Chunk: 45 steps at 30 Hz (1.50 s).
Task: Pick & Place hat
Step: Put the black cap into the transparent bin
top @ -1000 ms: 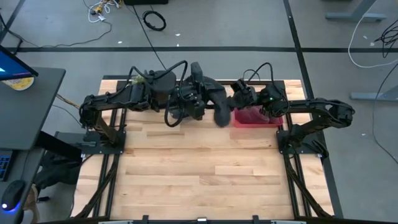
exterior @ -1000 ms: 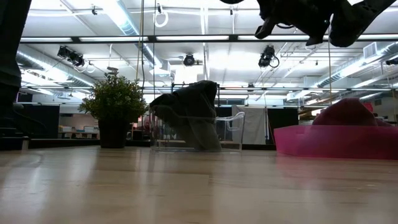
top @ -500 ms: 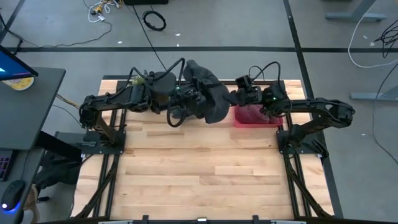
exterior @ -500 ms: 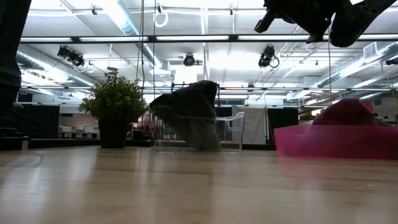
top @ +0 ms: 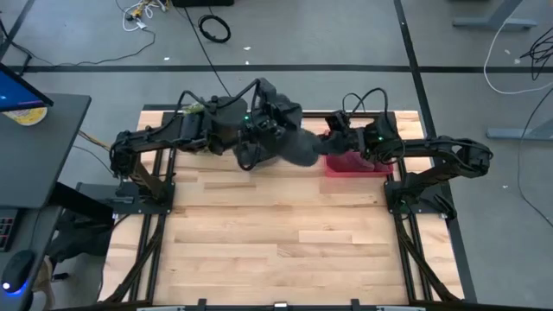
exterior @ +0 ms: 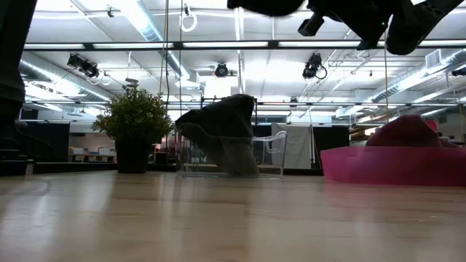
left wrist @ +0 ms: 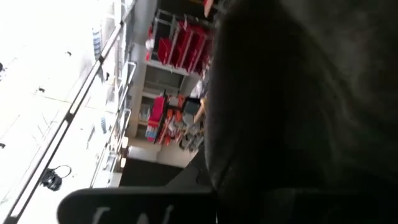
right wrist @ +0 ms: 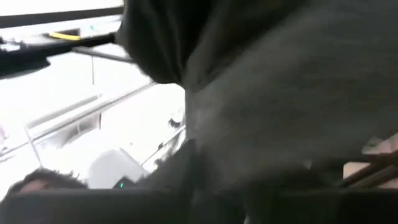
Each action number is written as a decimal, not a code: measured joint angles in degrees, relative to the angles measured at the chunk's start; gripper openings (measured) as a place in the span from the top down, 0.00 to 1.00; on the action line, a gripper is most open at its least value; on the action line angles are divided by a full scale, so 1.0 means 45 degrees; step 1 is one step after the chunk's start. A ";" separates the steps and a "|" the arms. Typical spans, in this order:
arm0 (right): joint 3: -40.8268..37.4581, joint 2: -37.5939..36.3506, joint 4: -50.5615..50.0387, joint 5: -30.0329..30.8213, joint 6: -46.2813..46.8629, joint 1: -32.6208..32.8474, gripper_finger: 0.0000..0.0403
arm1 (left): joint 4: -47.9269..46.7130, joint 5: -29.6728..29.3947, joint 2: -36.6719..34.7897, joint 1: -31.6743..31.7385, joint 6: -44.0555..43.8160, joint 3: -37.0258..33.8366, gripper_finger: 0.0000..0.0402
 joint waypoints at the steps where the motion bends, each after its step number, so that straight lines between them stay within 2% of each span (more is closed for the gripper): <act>1: 0.0000 0.0000 0.0040 -0.0245 0.0081 -0.0036 0.69 | -0.0157 -0.0126 0.0000 0.0004 0.0140 0.0000 0.99; 5: 0.0000 0.0000 0.0057 -0.1686 0.0888 -0.0301 0.44 | -0.0473 -0.0418 0.0010 0.0100 0.0686 0.0000 0.99; 9: 0.0000 -0.0003 0.0062 -0.3689 0.1960 -0.0653 0.22 | -0.0979 0.0129 0.0010 0.0397 0.0717 0.0000 0.99; 12: -0.0184 -0.0252 0.0006 -0.4164 0.2336 -0.0801 0.10 | -0.1440 0.0320 0.0010 0.0732 0.0715 0.0000 0.99; 15: -0.0711 -0.0654 -0.0922 -0.4175 0.2165 -0.1020 0.03 | -0.1613 0.0389 -0.0018 0.1070 0.0857 0.0000 0.99; 17: -0.1192 -0.0843 -0.1762 -0.3938 0.1922 -0.1052 0.02 | -0.1580 0.0854 -0.0070 0.1327 0.1100 0.0000 0.99; 19: -0.1722 -0.0954 -0.2201 -0.3630 0.1734 -0.0996 0.02 | -0.1633 0.1851 -0.0142 0.1672 0.1318 0.0000 0.99; 23: -0.2727 -0.0967 -0.2260 -0.2977 0.1525 -0.0869 0.05 | -0.2429 0.3971 -0.0120 0.2486 0.1493 0.0000 0.99; 27: -0.3222 -0.0967 -0.2226 -0.2237 0.1236 -0.0678 0.07 | -0.2816 0.5171 0.0264 0.3281 0.2224 0.0000 0.99; 35: -0.3264 -0.0971 -0.2173 -0.1584 0.1092 -0.0349 0.08 | -0.2328 0.6644 0.1261 0.4382 0.3682 0.0000 0.99; 45: -0.3259 -0.0971 -0.2294 -0.0845 0.0988 -0.0344 0.08 | -0.2601 0.7166 0.2334 0.5277 0.5119 0.0000 0.99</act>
